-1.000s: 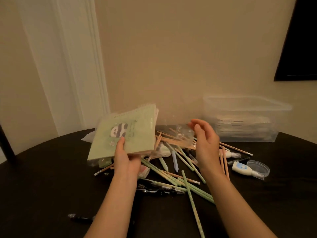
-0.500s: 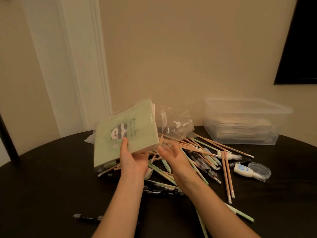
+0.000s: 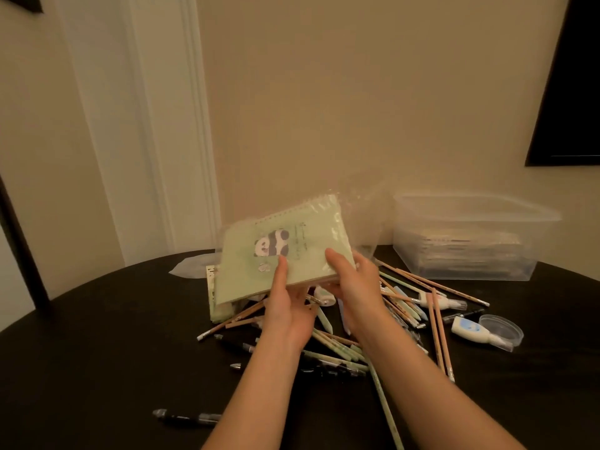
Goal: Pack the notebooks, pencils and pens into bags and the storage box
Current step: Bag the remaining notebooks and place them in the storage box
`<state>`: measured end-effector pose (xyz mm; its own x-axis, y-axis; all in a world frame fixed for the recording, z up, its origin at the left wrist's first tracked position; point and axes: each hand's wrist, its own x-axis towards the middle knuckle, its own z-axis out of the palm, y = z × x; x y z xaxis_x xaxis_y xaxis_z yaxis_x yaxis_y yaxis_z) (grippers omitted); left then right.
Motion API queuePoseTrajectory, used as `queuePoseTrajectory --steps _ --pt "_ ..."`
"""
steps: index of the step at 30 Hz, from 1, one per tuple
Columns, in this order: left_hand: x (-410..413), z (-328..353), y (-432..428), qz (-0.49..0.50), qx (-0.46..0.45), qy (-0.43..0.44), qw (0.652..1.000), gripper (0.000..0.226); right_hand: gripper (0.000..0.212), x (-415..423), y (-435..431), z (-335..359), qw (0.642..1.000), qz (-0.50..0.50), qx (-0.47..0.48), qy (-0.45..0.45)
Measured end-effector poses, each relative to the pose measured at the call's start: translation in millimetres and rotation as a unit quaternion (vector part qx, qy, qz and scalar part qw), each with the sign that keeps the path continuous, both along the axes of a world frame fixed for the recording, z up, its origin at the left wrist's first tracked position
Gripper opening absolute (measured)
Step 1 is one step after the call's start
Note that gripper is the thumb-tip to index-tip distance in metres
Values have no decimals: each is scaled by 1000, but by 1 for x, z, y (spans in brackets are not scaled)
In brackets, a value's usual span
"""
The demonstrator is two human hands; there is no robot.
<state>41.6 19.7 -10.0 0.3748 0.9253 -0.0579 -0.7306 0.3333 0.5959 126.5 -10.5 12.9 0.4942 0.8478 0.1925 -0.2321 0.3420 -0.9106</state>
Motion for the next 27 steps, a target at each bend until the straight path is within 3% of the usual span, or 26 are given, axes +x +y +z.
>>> queuePoseTrajectory --steps 5,8,12,17,19,21,24,27 --pt "-19 15 -9 -120 50 216 968 43 19 26 1 25 997 -53 -19 57" --pt "-35 33 -20 -107 123 310 937 42 11 40 -5 42 996 -67 -23 53" --pt "-49 65 -35 -44 235 348 907 34 18 53 -21 69 995 -95 -7 19" --pt "-57 99 -38 71 304 358 880 17 19 56 -45 89 996 -93 7 -9" --pt "-59 103 -35 140 338 428 826 27 20 54 -55 92 997 -70 4 -26" --pt "-61 103 -33 161 335 479 795 61 19 47 -68 94 998 -41 1 -52" --pt "-68 97 -40 61 278 450 846 106 16 35 -86 89 996 14 -2 -83" --pt "-75 80 -50 0 252 351 902 82 18 25 -96 72 994 66 -5 -91"
